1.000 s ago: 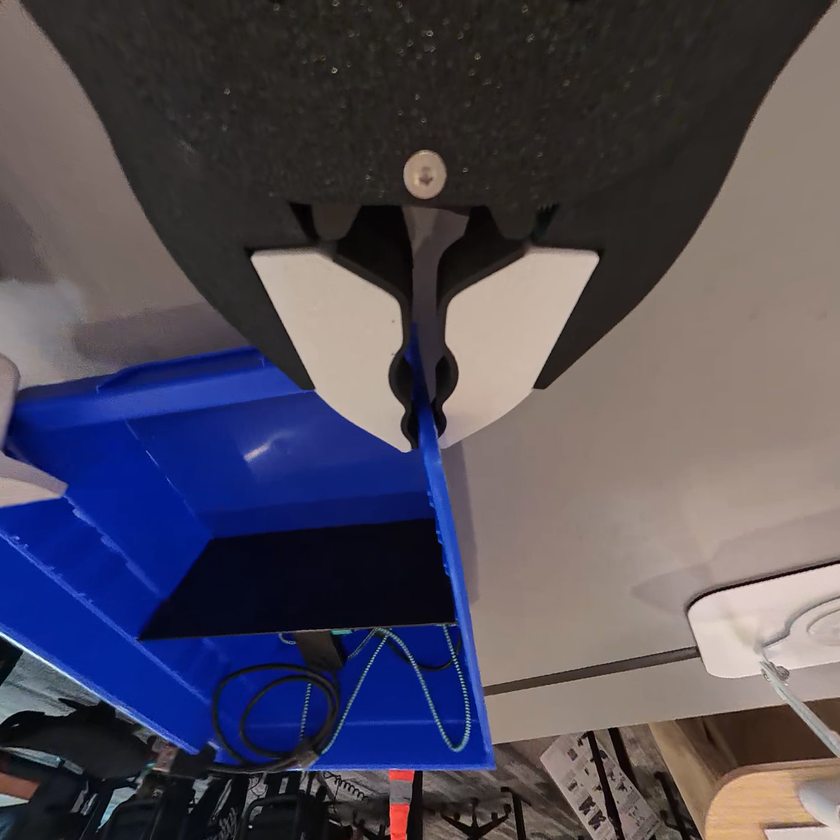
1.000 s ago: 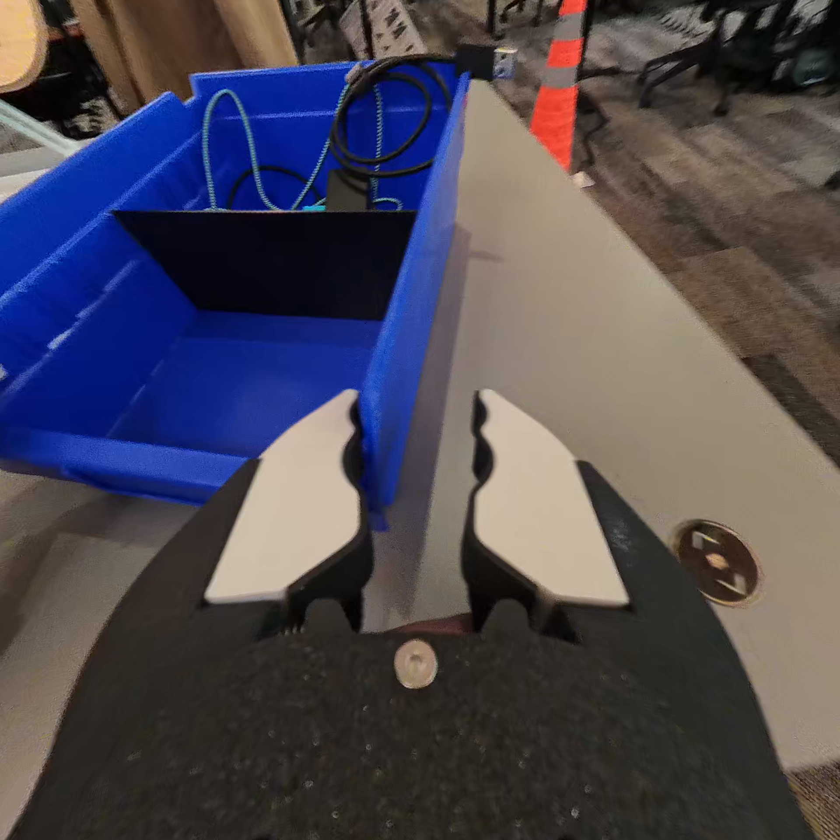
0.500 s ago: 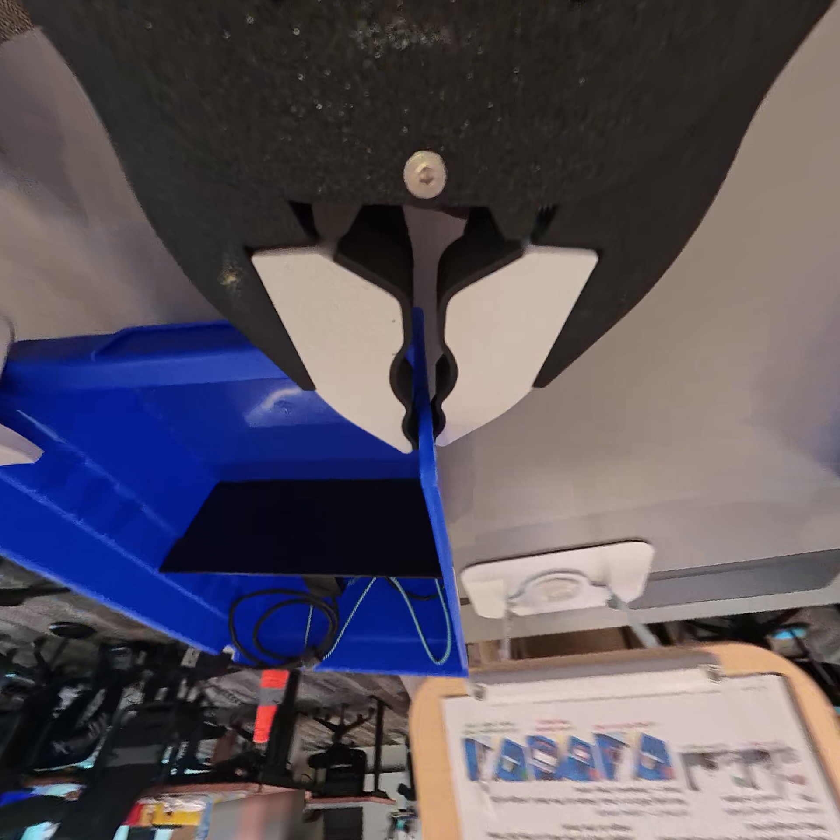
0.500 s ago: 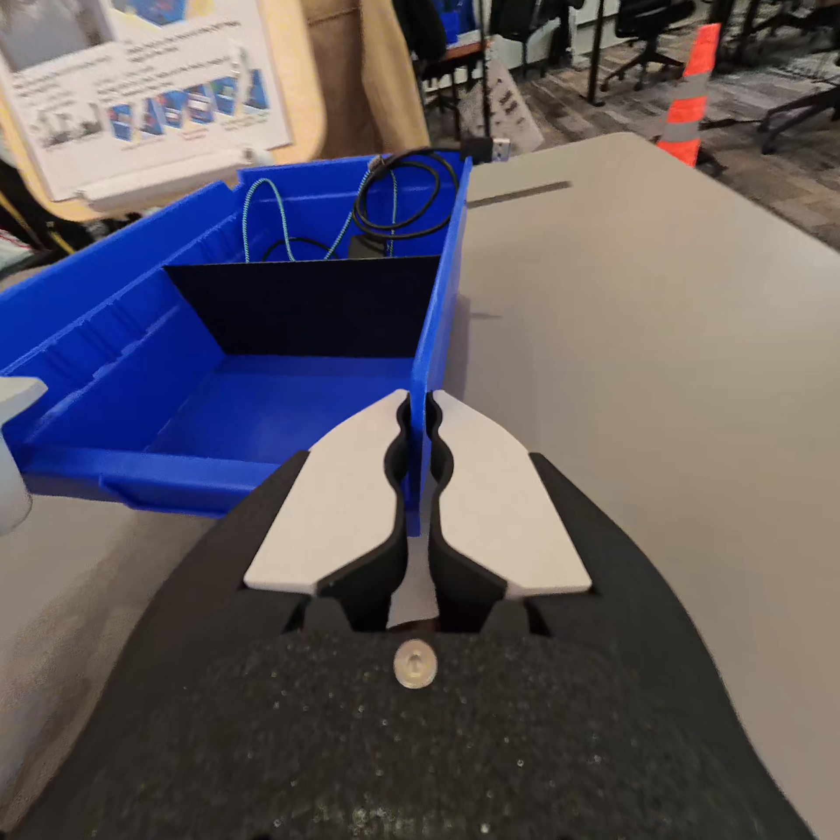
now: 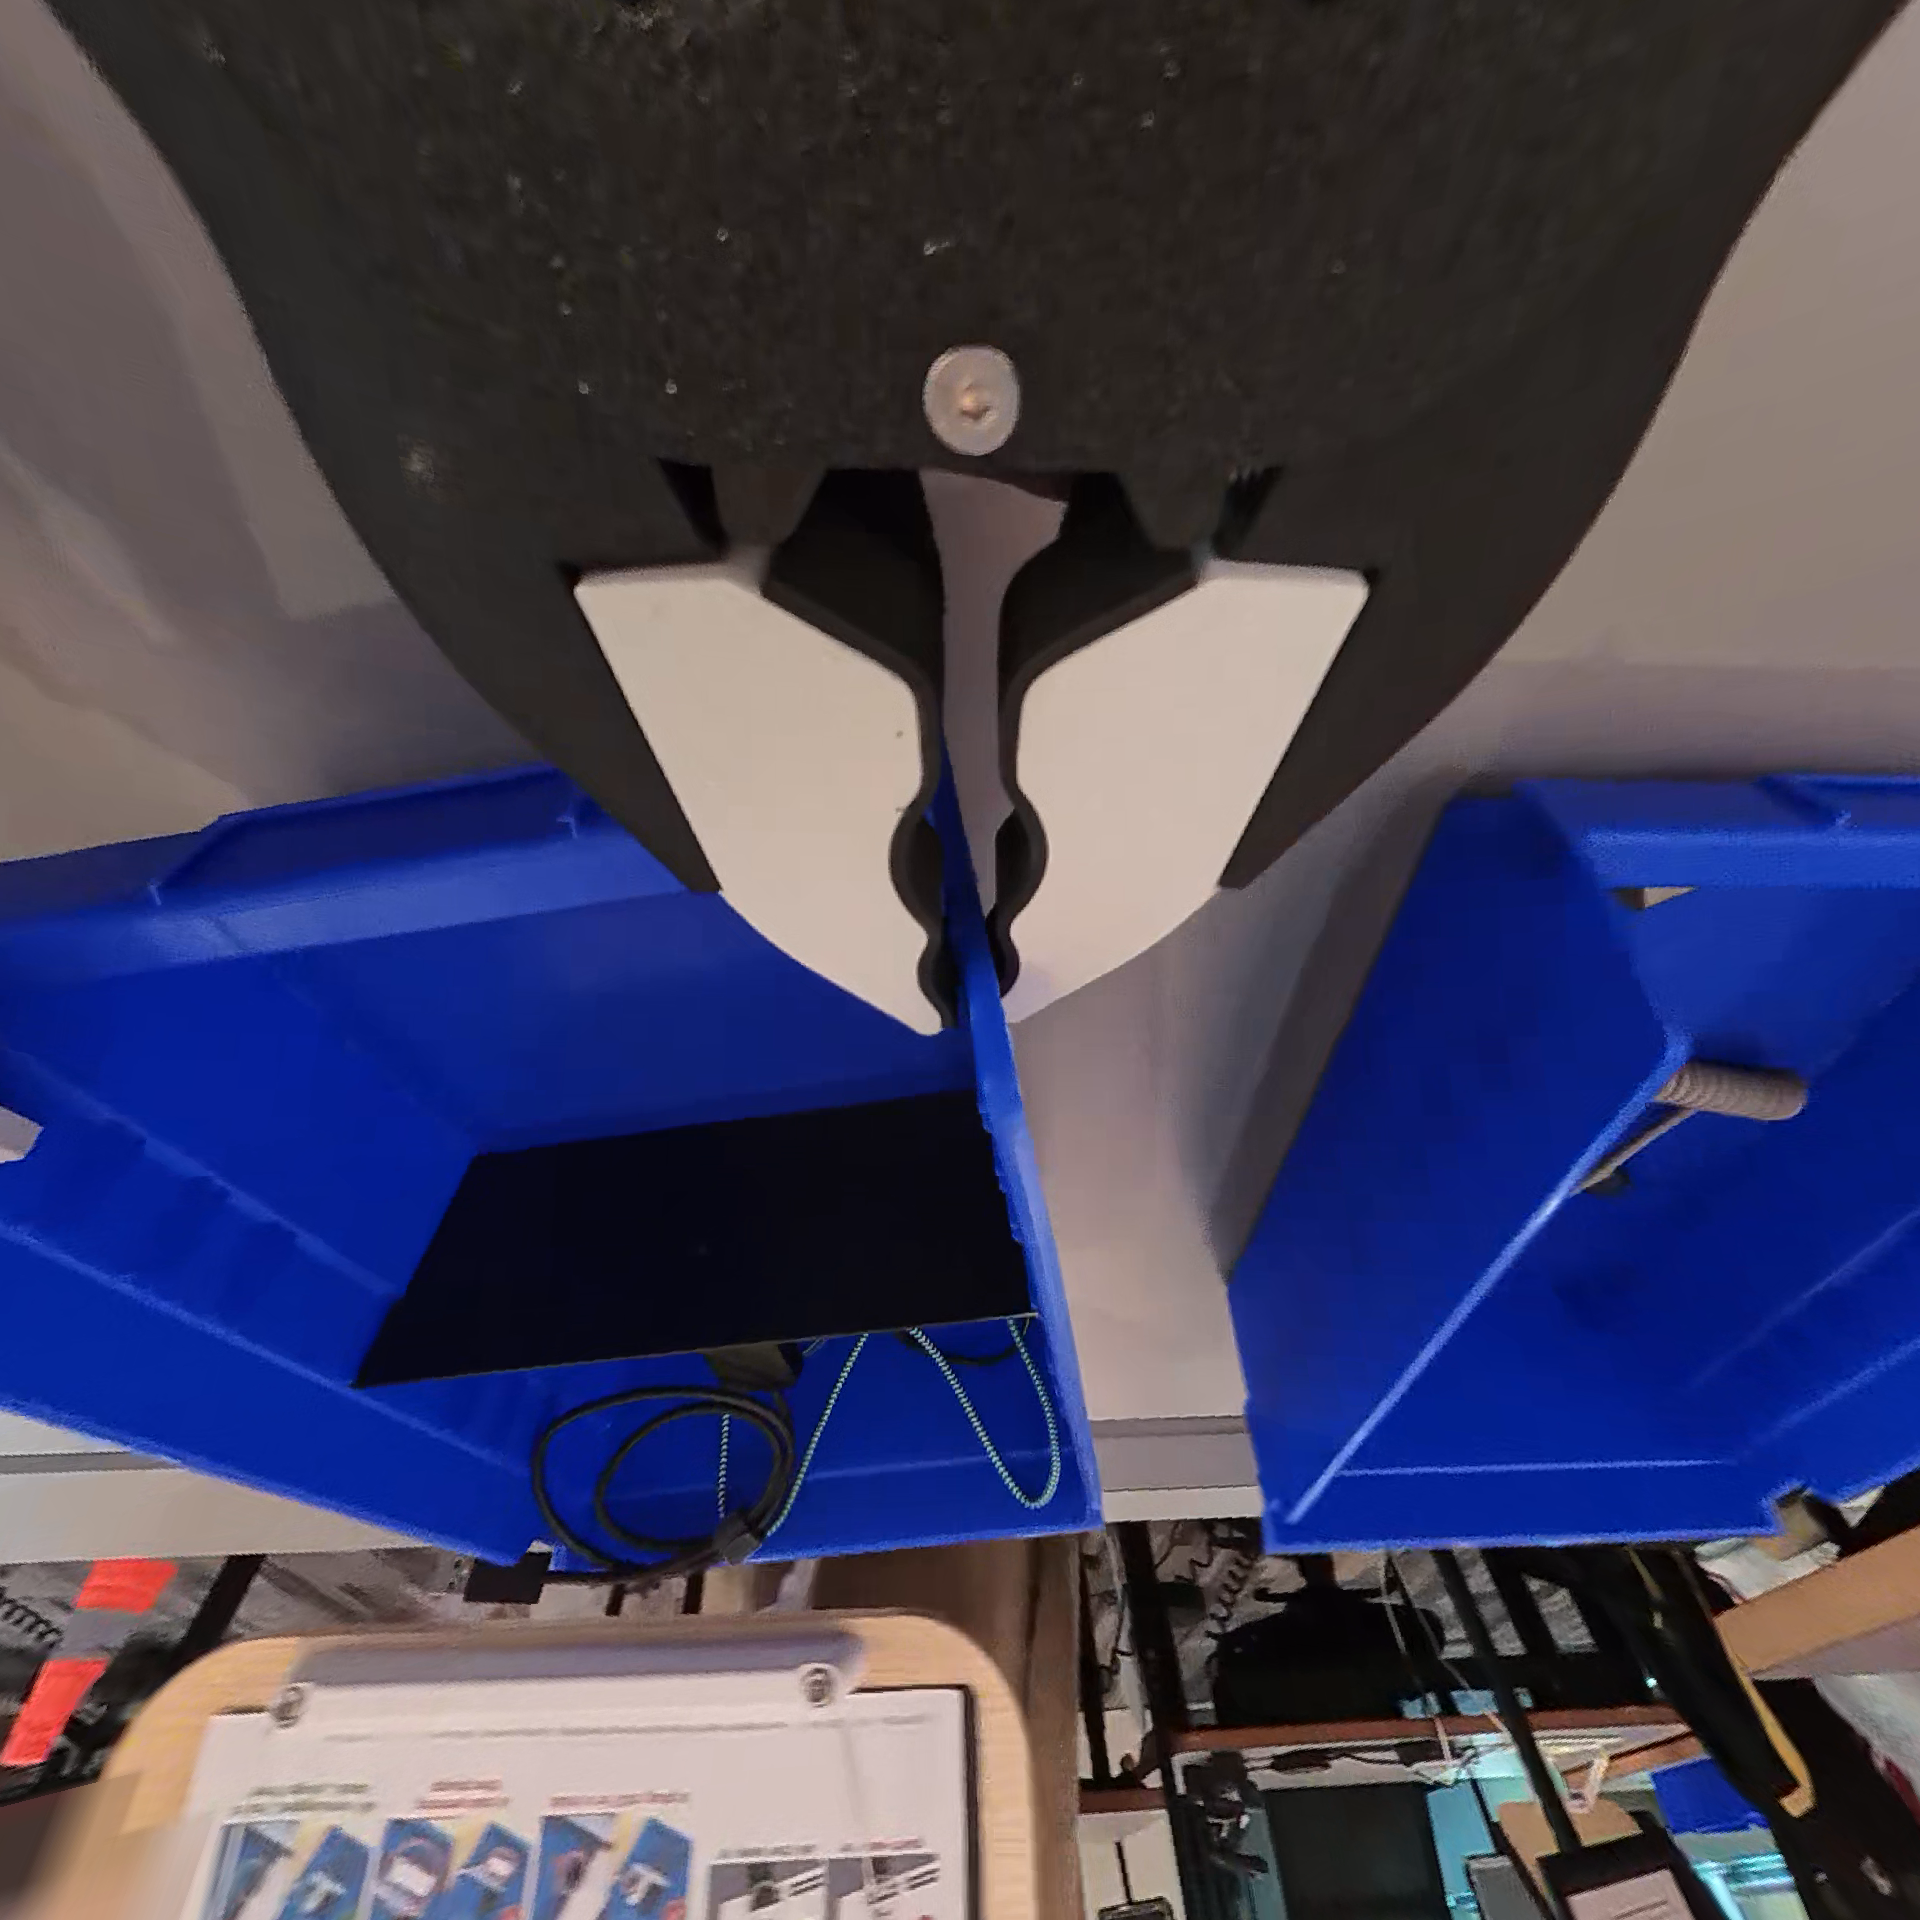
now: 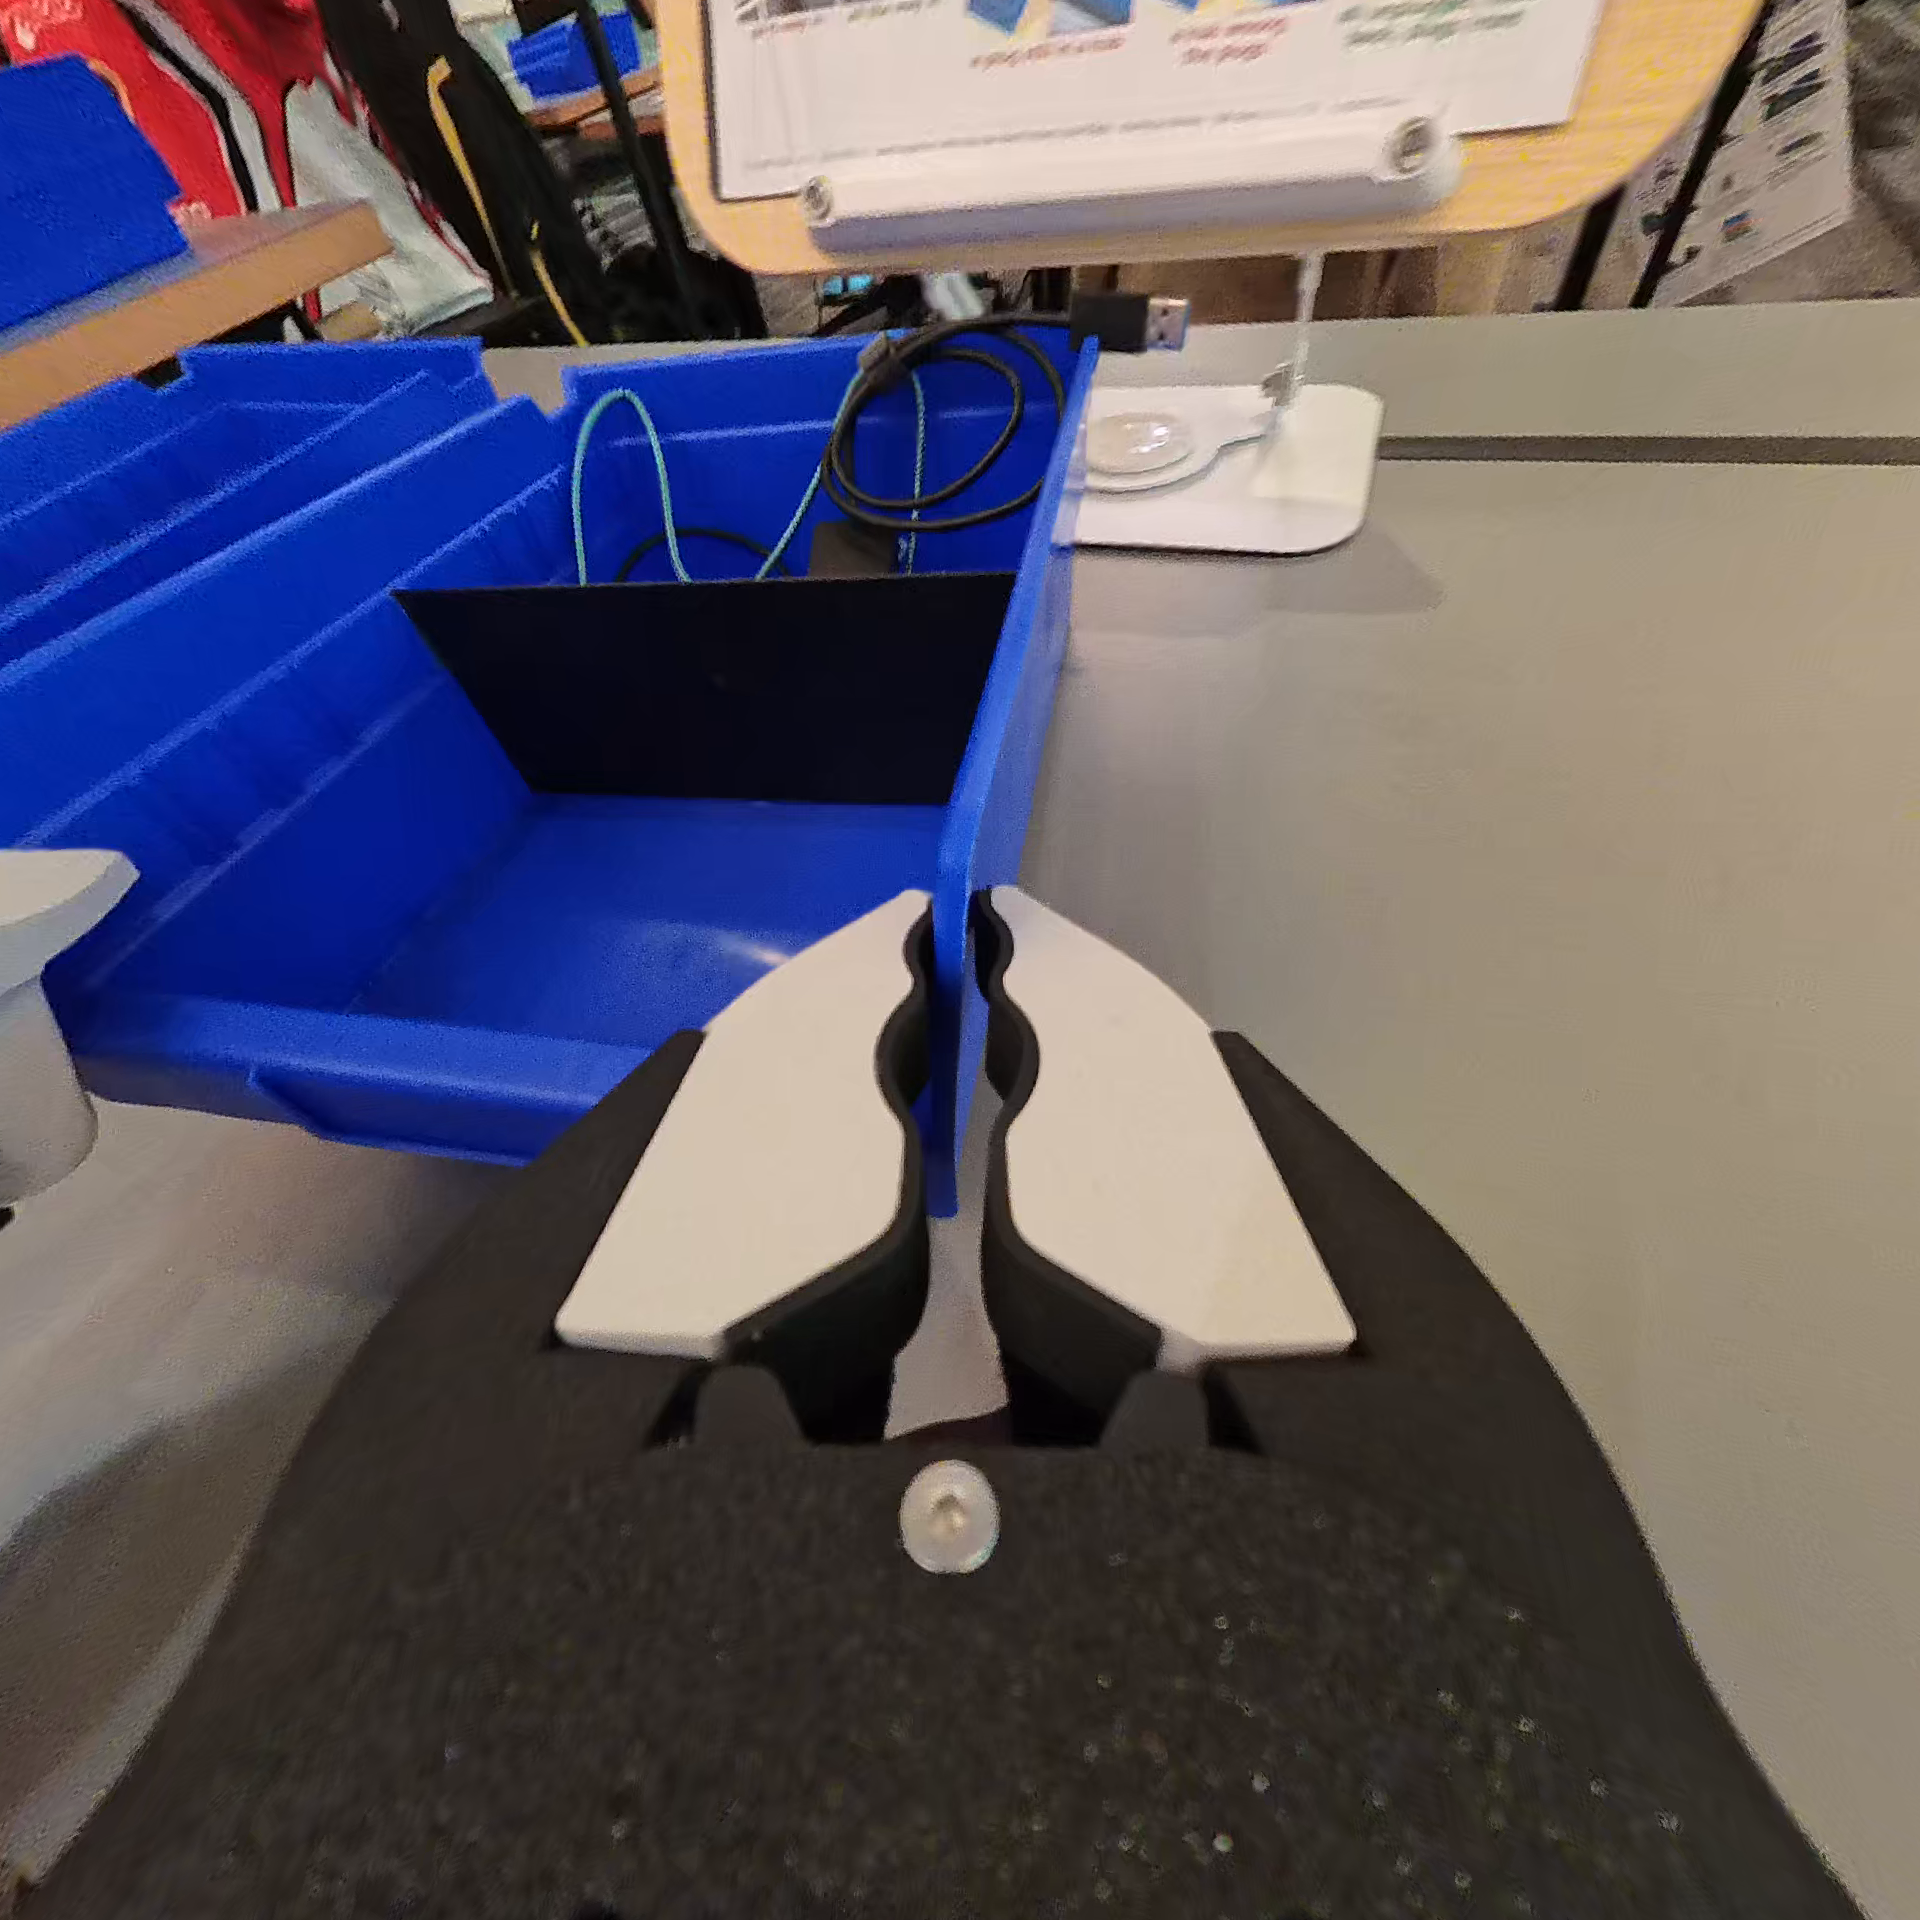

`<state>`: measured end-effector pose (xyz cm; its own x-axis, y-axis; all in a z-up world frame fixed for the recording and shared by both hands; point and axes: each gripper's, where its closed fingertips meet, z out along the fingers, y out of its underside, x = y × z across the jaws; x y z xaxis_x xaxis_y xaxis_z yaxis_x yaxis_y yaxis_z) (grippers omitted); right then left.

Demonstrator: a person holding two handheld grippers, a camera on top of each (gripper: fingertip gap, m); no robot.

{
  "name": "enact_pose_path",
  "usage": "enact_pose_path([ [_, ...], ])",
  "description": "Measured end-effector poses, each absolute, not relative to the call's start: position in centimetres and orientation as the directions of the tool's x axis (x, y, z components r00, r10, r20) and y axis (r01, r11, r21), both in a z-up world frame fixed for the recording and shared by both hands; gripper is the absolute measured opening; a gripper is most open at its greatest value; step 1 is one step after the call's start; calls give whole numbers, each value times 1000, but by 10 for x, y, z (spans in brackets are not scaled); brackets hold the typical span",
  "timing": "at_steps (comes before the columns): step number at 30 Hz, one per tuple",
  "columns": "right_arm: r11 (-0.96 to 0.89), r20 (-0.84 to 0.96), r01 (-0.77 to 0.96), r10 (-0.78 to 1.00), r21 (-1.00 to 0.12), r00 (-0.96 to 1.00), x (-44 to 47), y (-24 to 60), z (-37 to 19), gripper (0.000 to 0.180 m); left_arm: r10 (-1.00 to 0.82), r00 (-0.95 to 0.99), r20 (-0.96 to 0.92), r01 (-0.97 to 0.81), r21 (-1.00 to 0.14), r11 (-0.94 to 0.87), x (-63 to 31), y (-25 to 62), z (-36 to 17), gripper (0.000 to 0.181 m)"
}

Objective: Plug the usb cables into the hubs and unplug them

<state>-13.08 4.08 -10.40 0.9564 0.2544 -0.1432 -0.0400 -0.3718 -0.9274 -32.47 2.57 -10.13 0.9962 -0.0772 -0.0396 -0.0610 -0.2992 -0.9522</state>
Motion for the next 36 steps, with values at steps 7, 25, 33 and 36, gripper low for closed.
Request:
enact_pose_path([
  [7, -453, -218, -40, 348, -890, 912, -161, 54, -127, 10, -199, 979, 45, -37, -919, -392, -339, 24, -127, 26],
  [25, -254, -122, 7, 489, -967, 864, -127, -37, -107, 31, 228, 973, -22, 88, -883, -461, -651, 64, -118, 58],
  [33, -299, -138, 49, 571, -953, 809, -175, -45, -113, 29, 111, 985, 132, 170, -849, -500, -633, 69, -132, 4],
  [36, -314, -115, 111, 621, -943, 776, -217, -52, -116, 29, 156, 985, 68, 135, -872, -470, -618, 38, -131, 2],
])
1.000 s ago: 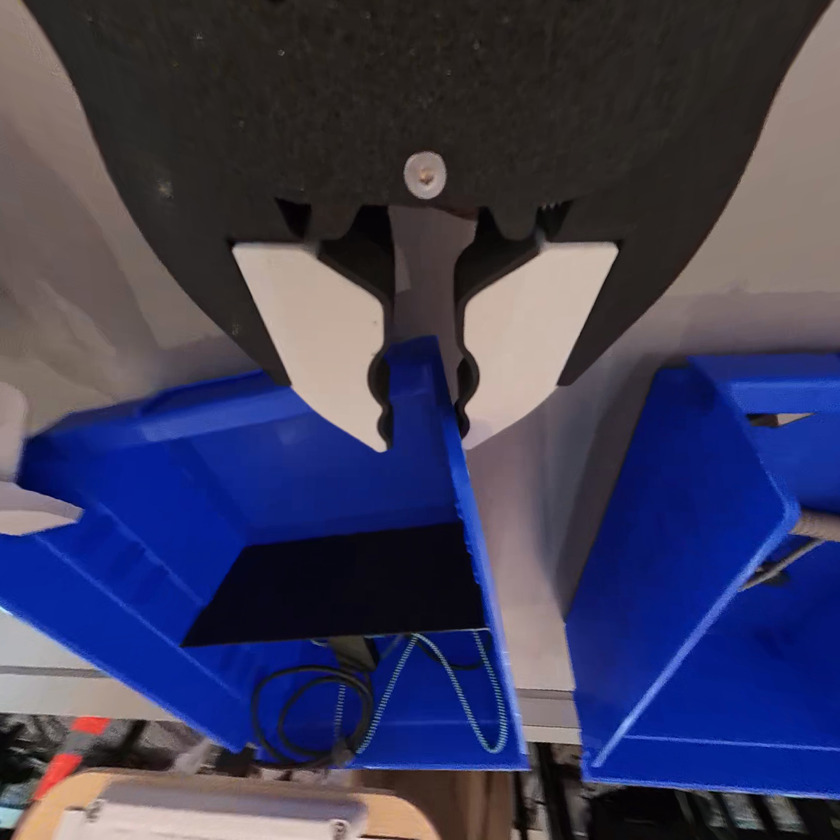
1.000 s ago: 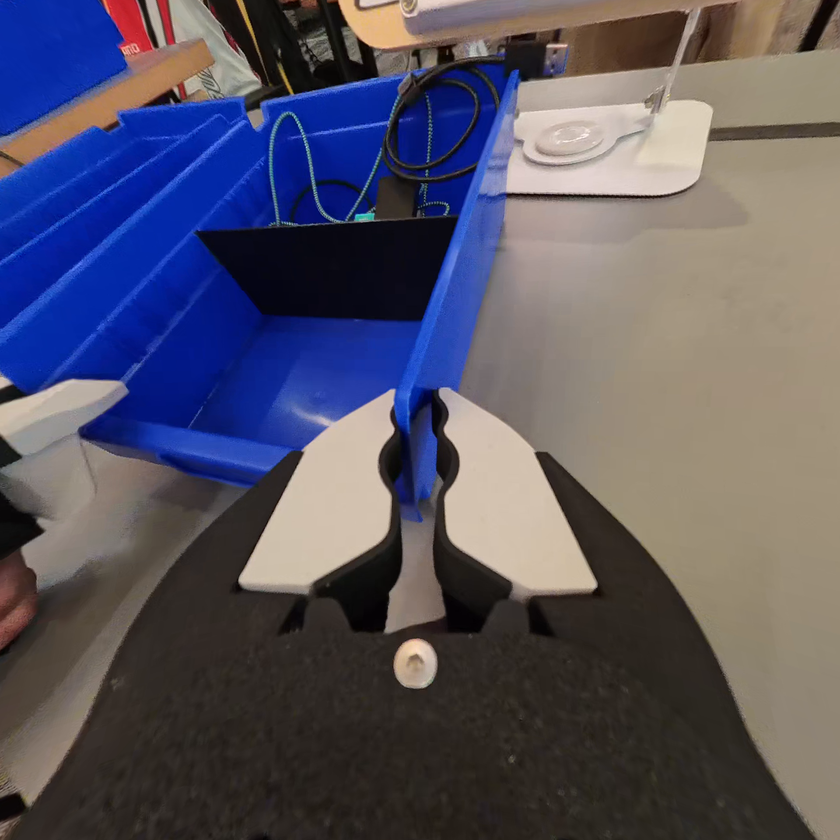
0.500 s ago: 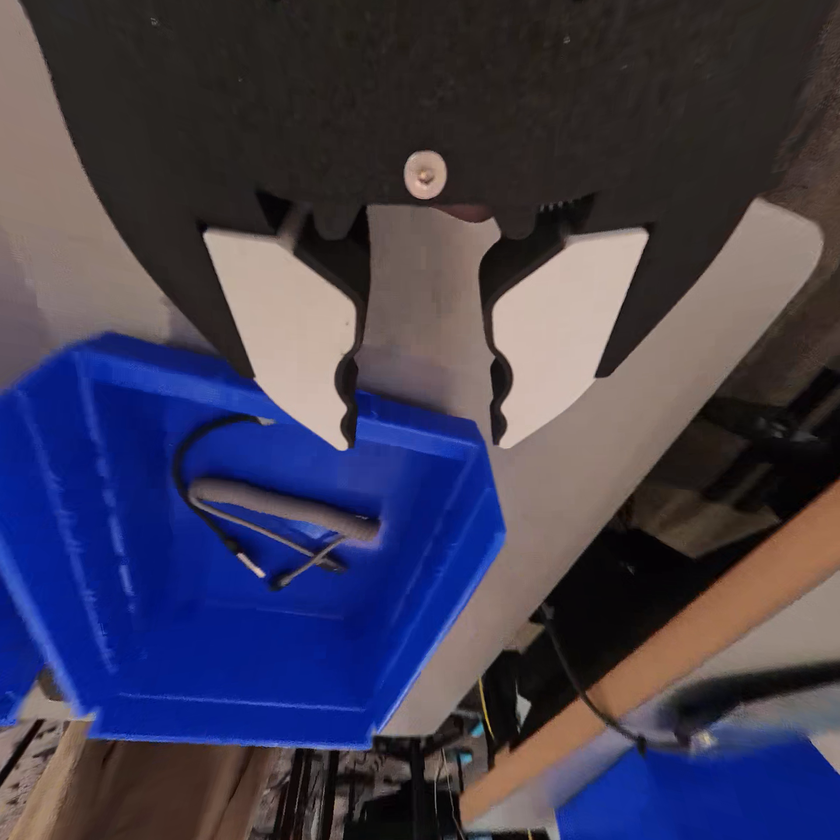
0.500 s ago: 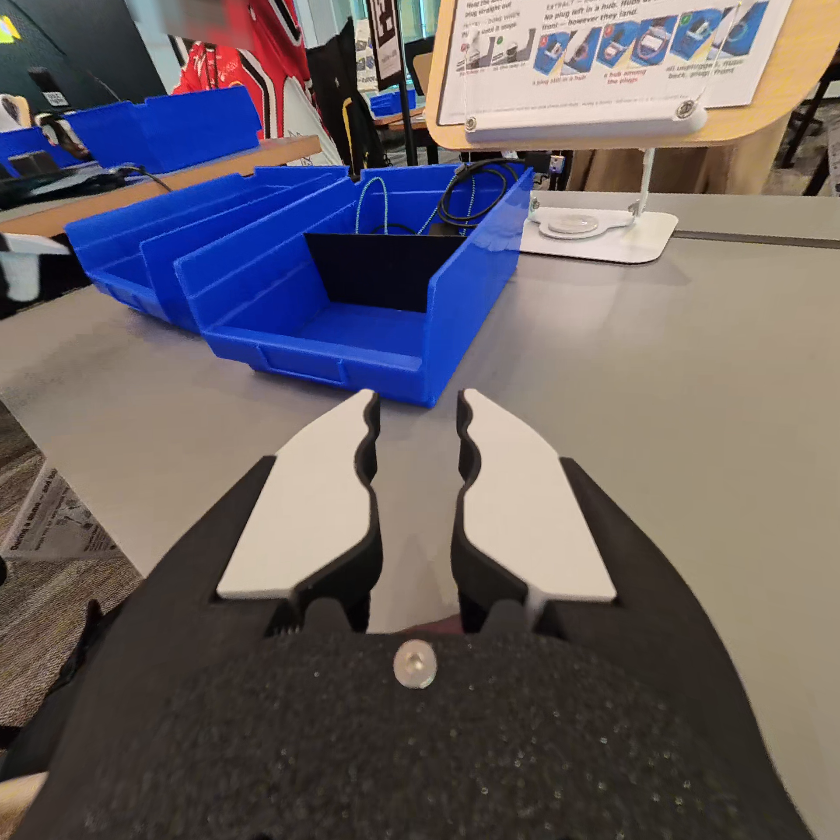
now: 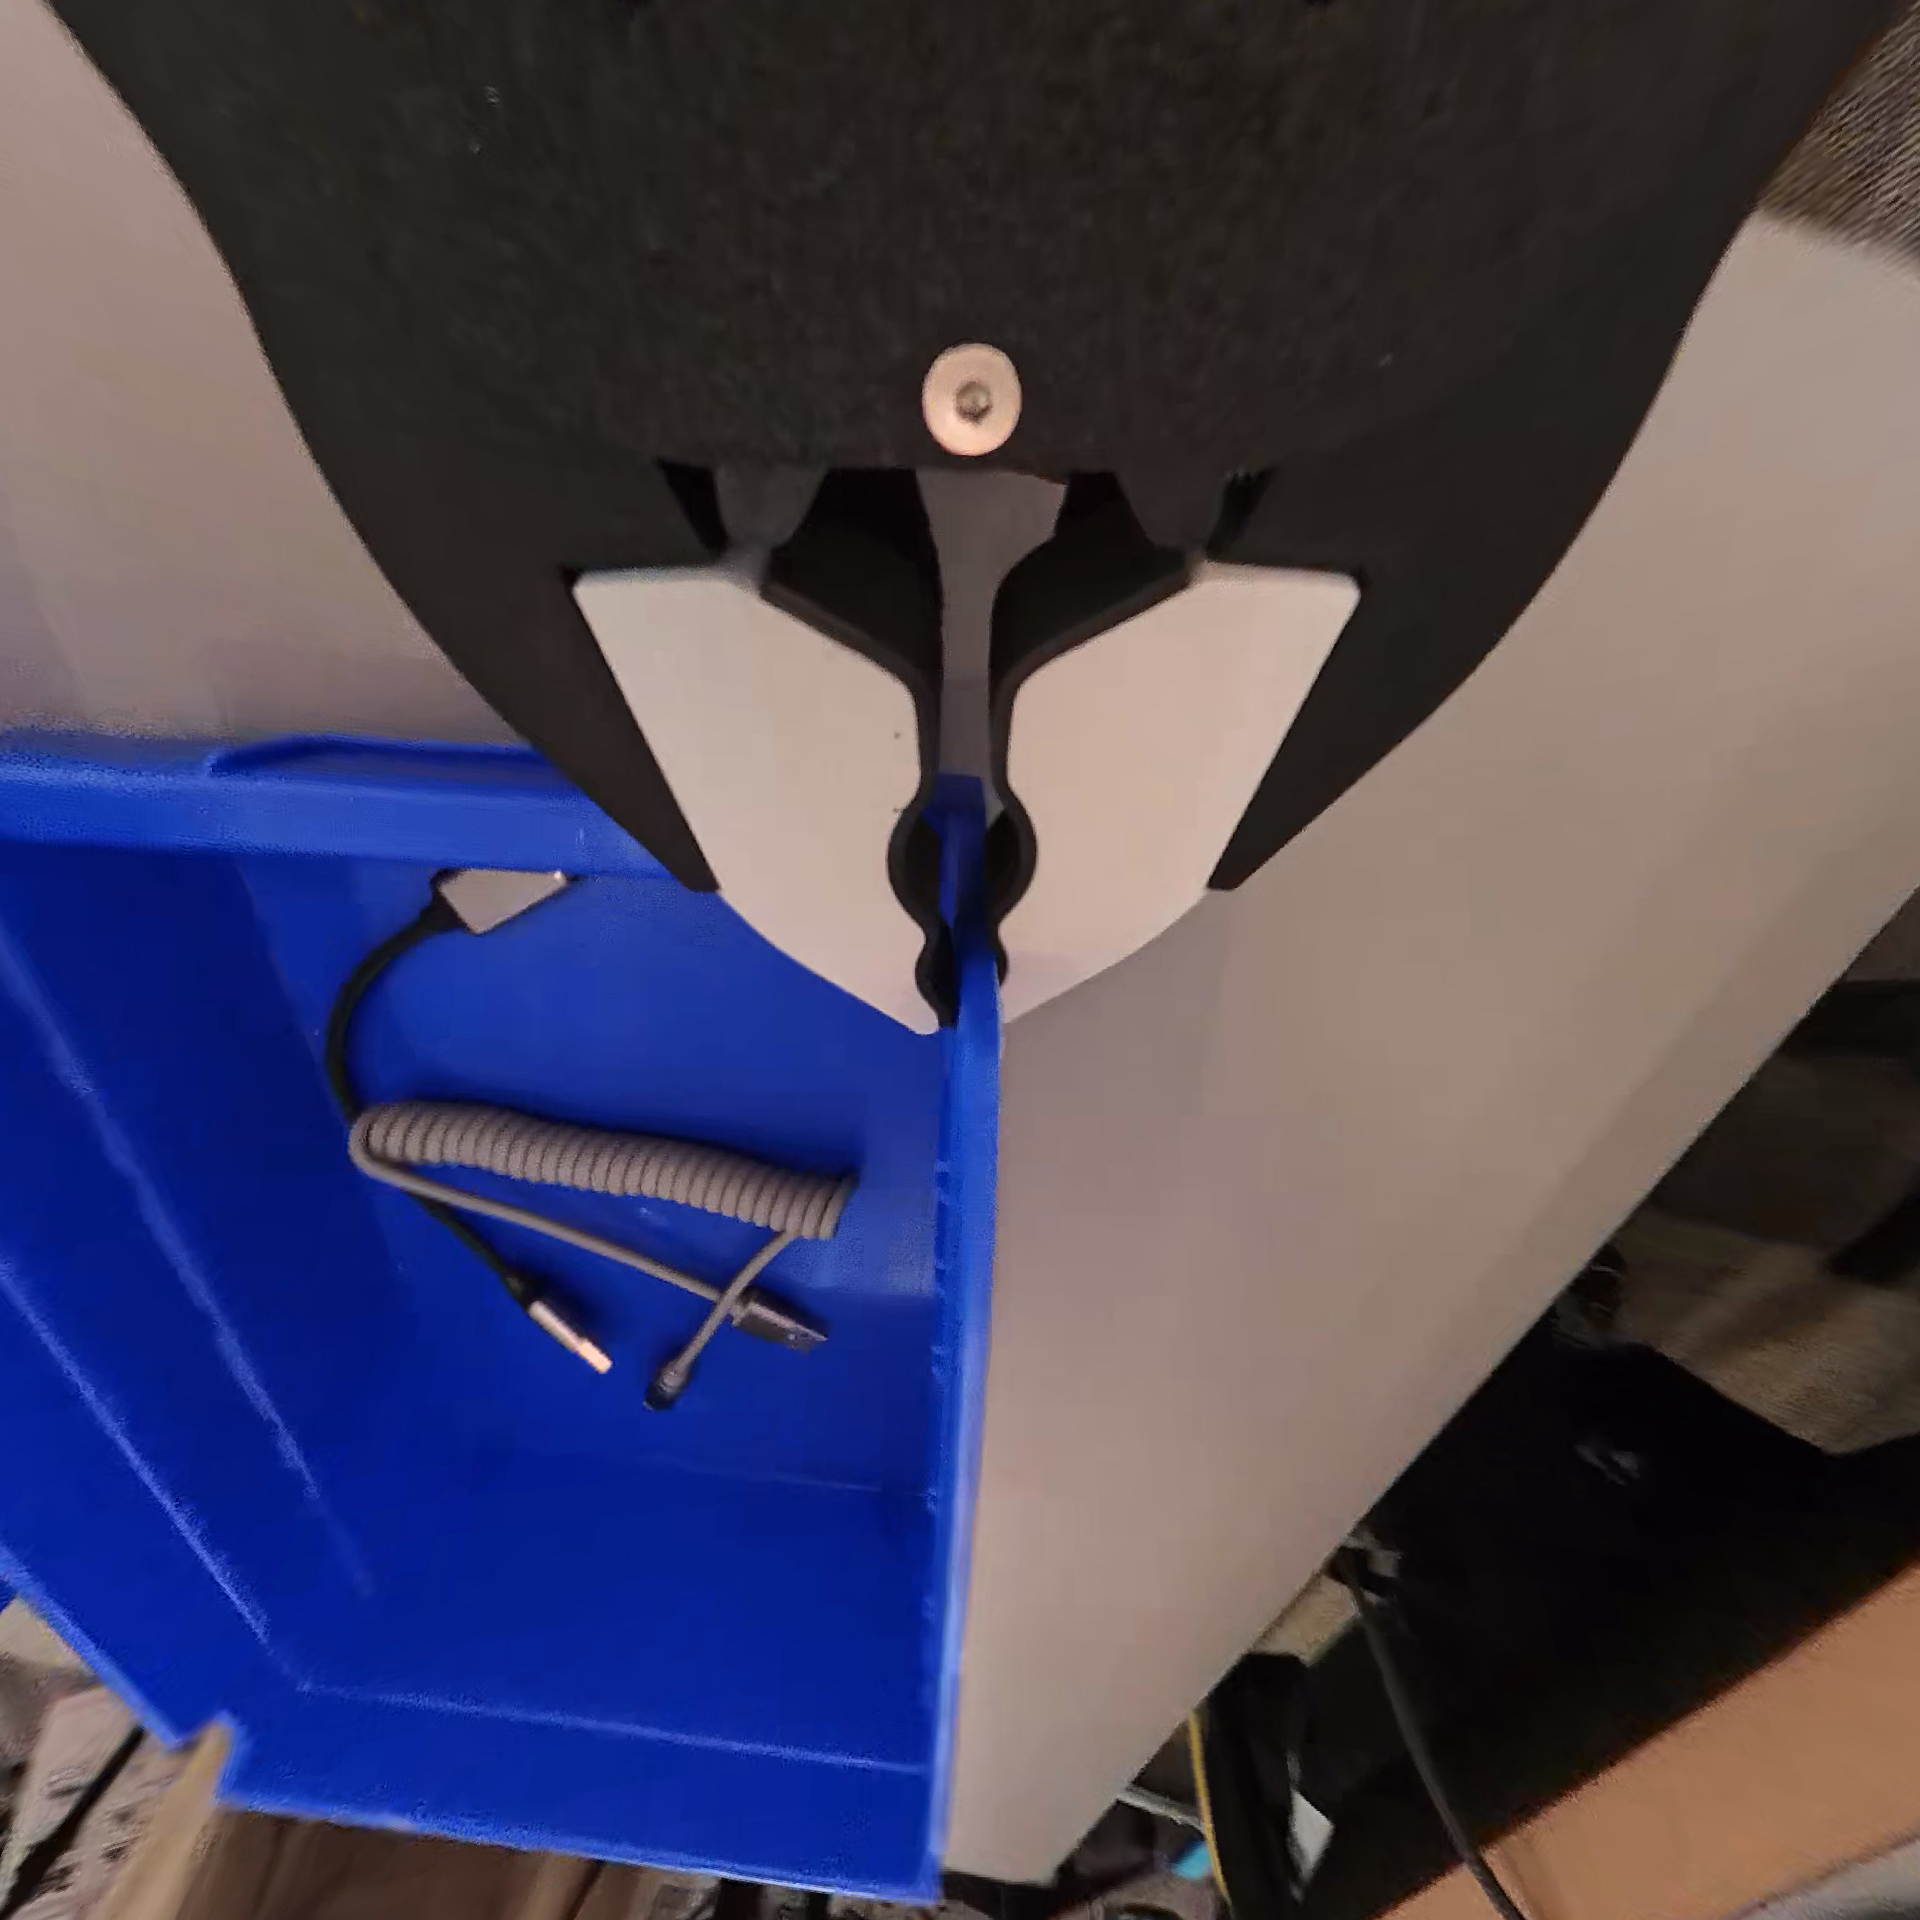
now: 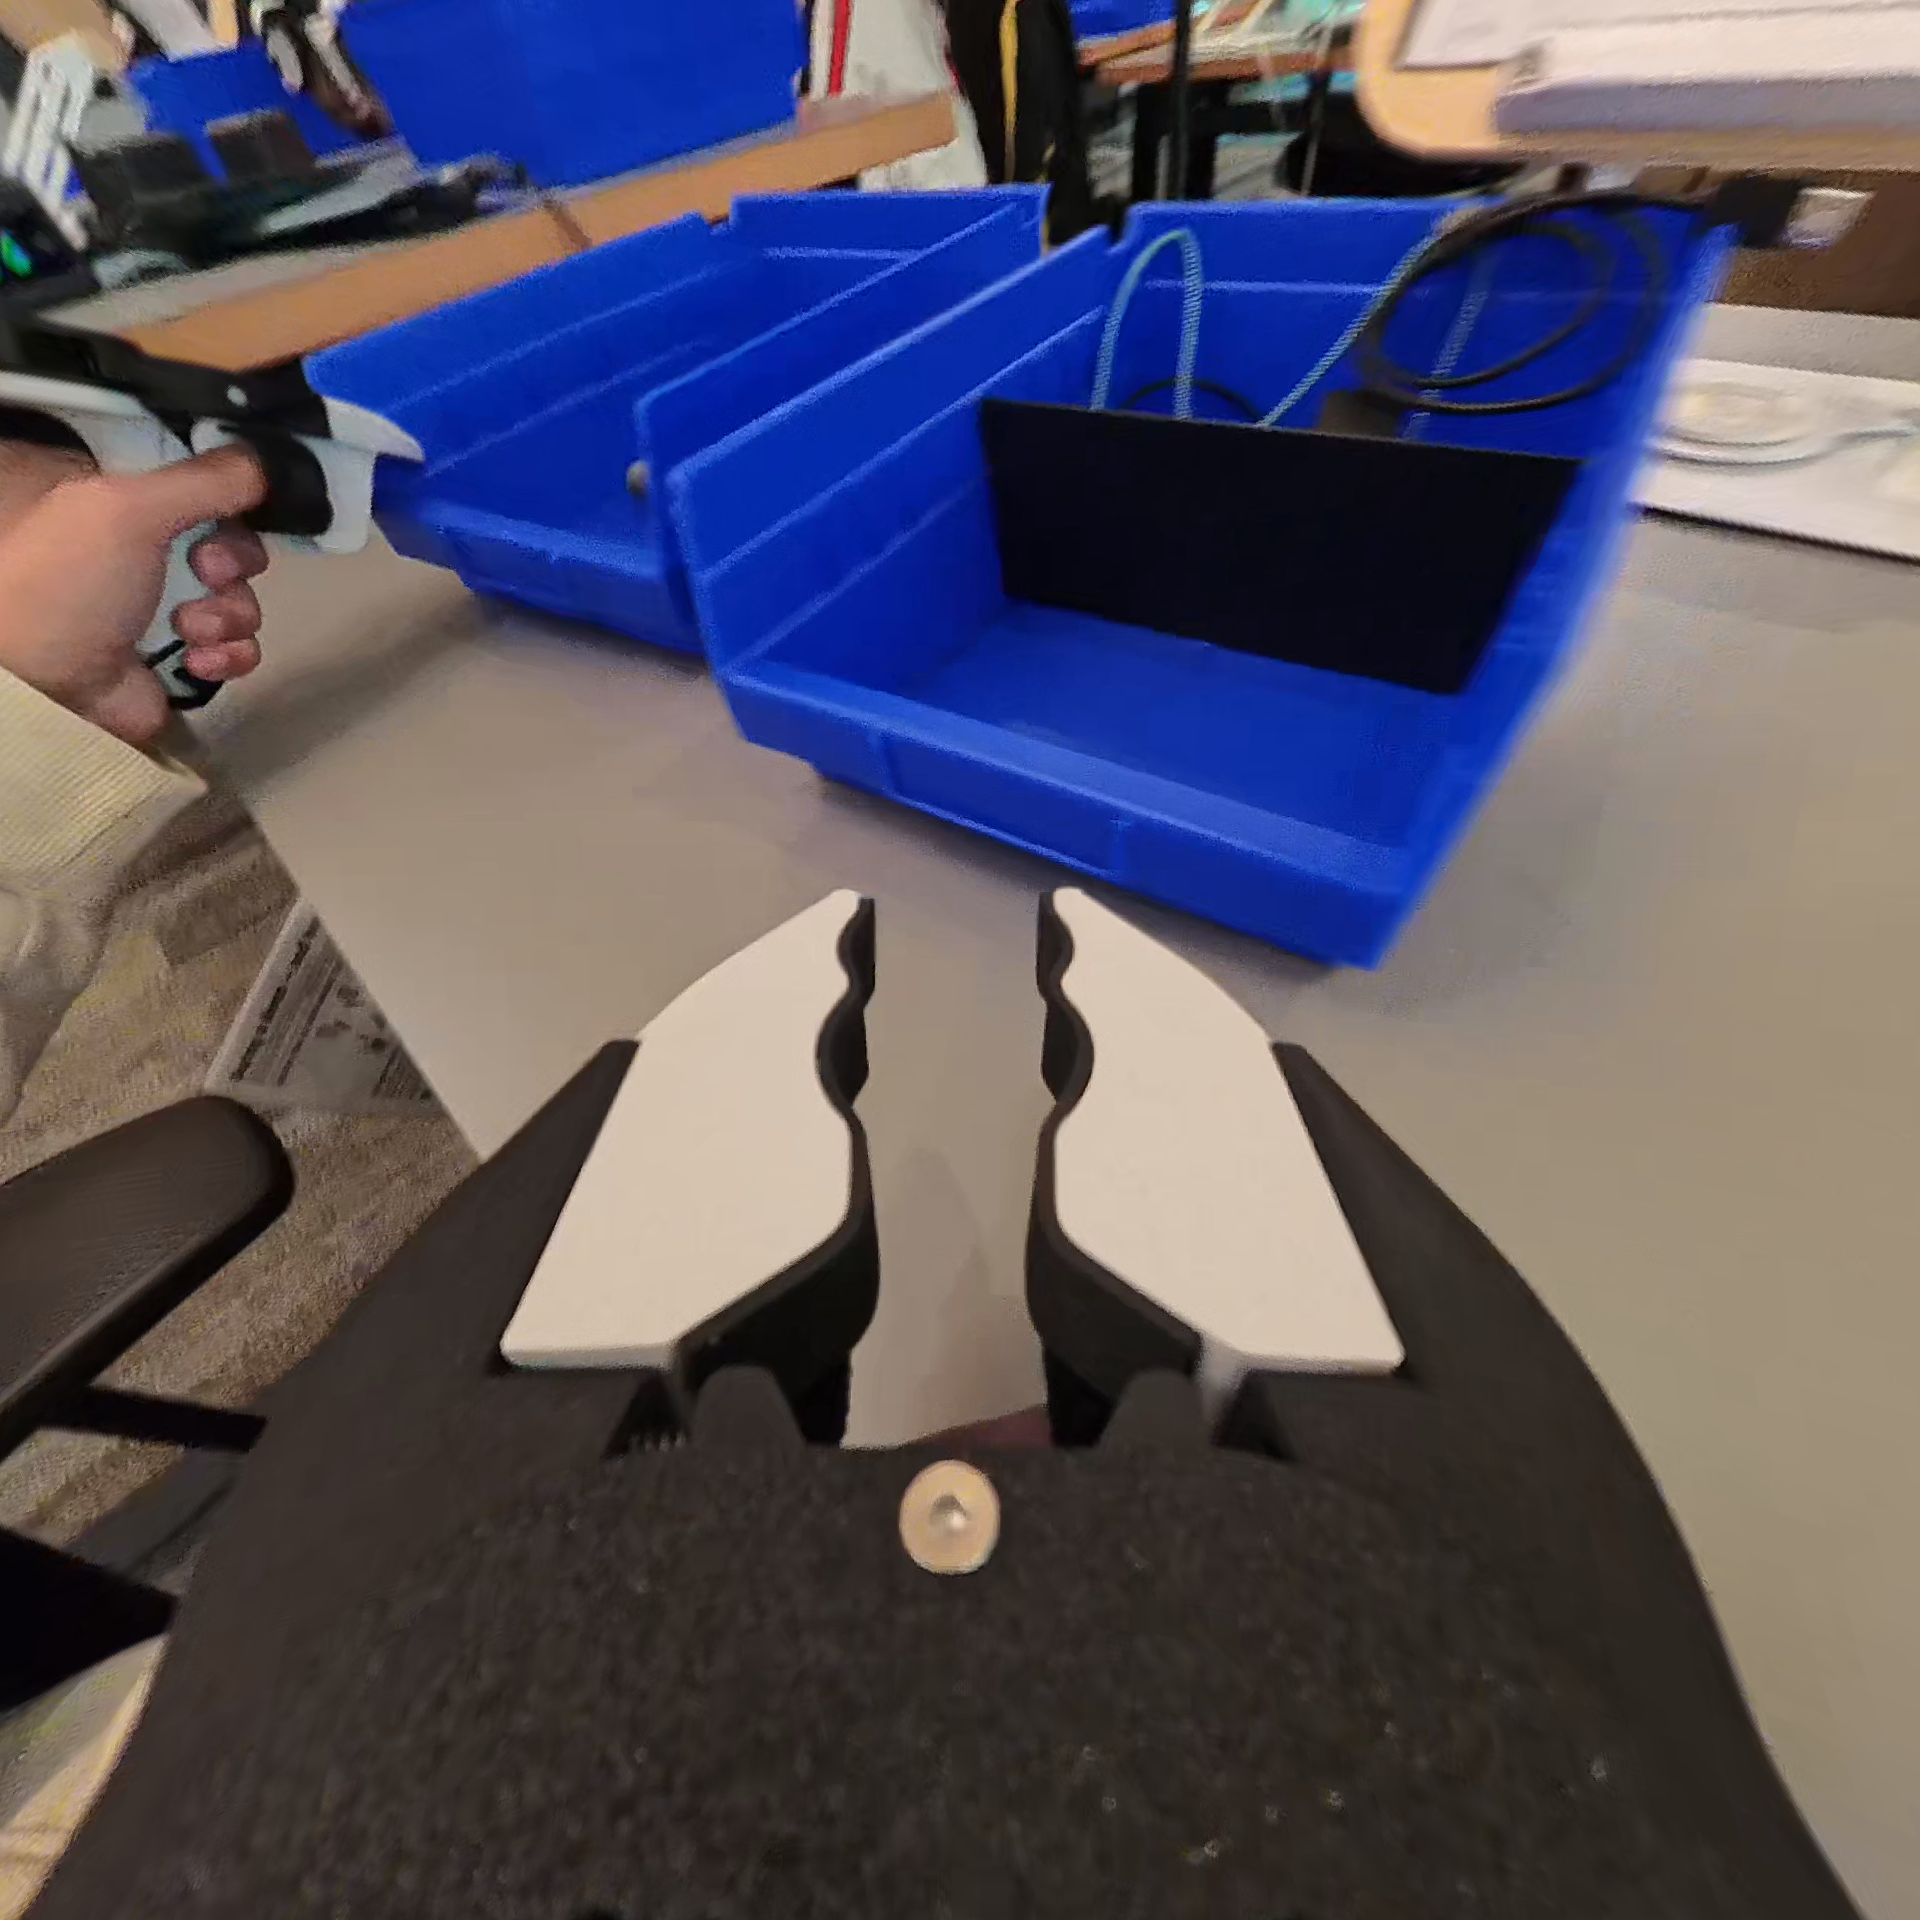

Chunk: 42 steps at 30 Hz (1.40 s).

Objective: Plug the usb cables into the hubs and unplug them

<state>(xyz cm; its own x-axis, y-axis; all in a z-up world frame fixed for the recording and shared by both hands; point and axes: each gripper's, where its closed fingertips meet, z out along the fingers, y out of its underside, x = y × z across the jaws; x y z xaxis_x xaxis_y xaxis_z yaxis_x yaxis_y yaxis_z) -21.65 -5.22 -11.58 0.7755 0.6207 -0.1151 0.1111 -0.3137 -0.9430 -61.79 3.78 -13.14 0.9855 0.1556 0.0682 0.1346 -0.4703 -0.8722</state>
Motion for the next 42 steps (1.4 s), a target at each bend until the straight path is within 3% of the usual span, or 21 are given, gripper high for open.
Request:
enact_pose_path([
  [5, -285, -8, 258, 685, -923, 728, -300, -58, -127, 36, 251, 968, 14, 121, -902, -415, -592, -29, -130, 2],
  [10, -285, -71, 150, 640, -947, 765, -365, -47, -116, 41, 298, 954, 26, 148, -907, -394, -576, -85, -130, 1],
  [12, -305, -84, 121, 581, -945, 810, -372, -35, -120, 38, 294, 955, 28, 148, -908, -392, -576, -97, -130, 1],
  [15, -407, -192, 109, 628, -907, 754, -399, -40, -134, 34, 293, 955, 32, 146, -915, -376, -574, -109, -130, 1],
  [18, -388, -148, 121, 593, -914, 791, -398, -35, -130, 12, 306, 952, -12, 99, -933, -347, -565, -118, -126, 2],
  [21, -333, -101, 121, 579, -935, 809, -389, -32, -115, 3, 356, 923, -146, -44, -960, -278, -554, -129, -97, 2],
  [25, -270, -120, 54, 586, -961, 801, -376, -36, -74, 3, 358, 923, -140, -86, -983, -161, -536, -134, -46, 2],
  [30, -107, -79, -26, 529, -994, 845, -312, -31, 14, 3, 240, 958, -159, -163, -987, -1, -472, -112, 37, 3],
  [35, -17, -54, -51, 354, -999, 934, -174, -21, 77, 3, 14, 980, -197, -197, -971, 133, -341, -62, 95, 4],
  [38, -57, -82, -71, 220, -996, 972, -69, -18, 79, 4, -149, 969, -197, -176, -974, 144, -239, -33, 95, 4],
  [42, -139, -75, -68, 50, -988, 996, 64, -20, 47, 4, -322, 932, -166, -149, -986, 78, -111, -3, 53, 4],
])
